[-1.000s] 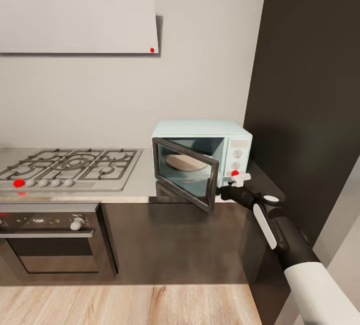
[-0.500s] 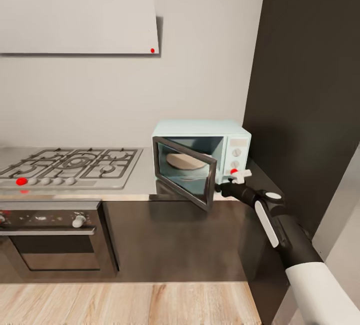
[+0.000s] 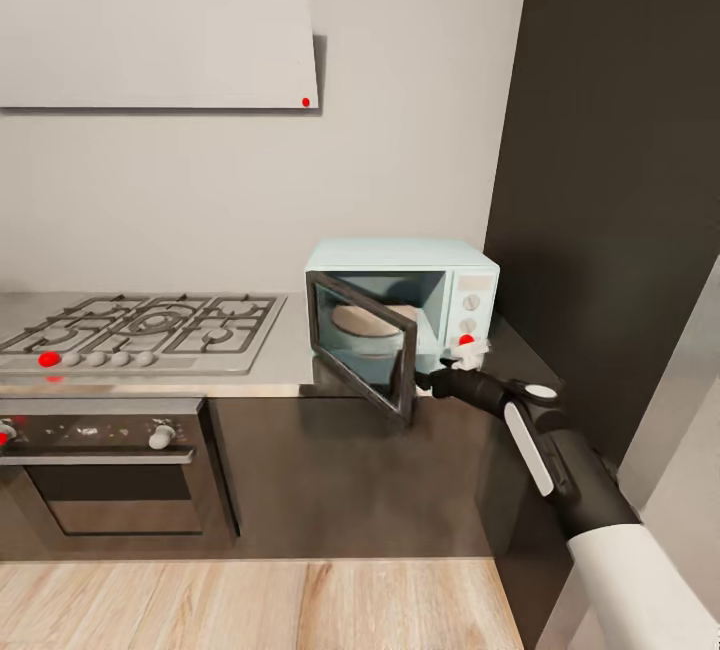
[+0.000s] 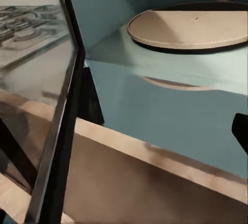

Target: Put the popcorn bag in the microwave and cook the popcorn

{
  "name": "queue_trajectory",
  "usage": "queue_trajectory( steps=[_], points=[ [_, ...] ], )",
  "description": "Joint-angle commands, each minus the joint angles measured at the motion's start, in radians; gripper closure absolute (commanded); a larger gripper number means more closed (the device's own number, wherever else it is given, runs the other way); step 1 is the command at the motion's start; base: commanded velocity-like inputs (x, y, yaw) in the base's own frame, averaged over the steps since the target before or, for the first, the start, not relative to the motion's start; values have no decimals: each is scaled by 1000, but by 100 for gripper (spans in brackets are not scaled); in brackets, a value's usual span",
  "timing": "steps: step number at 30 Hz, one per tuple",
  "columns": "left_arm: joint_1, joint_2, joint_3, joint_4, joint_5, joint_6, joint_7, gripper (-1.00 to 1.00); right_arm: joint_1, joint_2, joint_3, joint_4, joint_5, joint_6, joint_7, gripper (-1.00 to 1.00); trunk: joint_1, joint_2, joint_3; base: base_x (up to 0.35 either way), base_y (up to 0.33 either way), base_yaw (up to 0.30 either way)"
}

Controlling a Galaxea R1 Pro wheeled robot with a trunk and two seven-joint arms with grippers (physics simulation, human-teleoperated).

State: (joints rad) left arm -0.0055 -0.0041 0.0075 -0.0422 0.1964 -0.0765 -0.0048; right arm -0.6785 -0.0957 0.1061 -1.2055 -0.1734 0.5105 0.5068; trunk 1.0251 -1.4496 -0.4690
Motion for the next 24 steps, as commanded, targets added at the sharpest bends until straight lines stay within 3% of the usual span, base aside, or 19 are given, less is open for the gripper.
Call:
queue_trajectory(
  steps=[1, 7, 11, 15, 18, 24],
  points=[
    [-1, 0, 0, 1, 6, -3, -1, -100, -1, 0, 13, 0, -11, 7, 2, -100, 0, -1, -1, 0, 0, 0],
    [-1, 0, 0, 1, 6, -3, -1, -100, 0, 20, 104, 11, -22, -3, 2, -100, 0, -1, -1, 0, 0, 0],
    [-1, 0, 0, 1, 6, -3, -1, -100, -1, 25, 113, 12, -25, 5, 12, -100, 0, -1, -1, 0, 0, 0],
    [-1, 0, 0, 1, 6, -3, 0, -100, -1, 42, 114, 13, -26, 12, 66, -100, 0, -1, -1, 0, 0, 0],
    [-1, 0, 0, 1, 6, -3, -1, -100, 0, 63, 115, 10, -19, 20, 71, -100, 0, -1, -1, 0, 0, 0],
    [-1, -1, 0, 1, 6, -3, 0, -100, 1, 70, 115, 1, -11, 50, 71, -100, 0, -1, -1, 0, 0, 0]
  ],
)
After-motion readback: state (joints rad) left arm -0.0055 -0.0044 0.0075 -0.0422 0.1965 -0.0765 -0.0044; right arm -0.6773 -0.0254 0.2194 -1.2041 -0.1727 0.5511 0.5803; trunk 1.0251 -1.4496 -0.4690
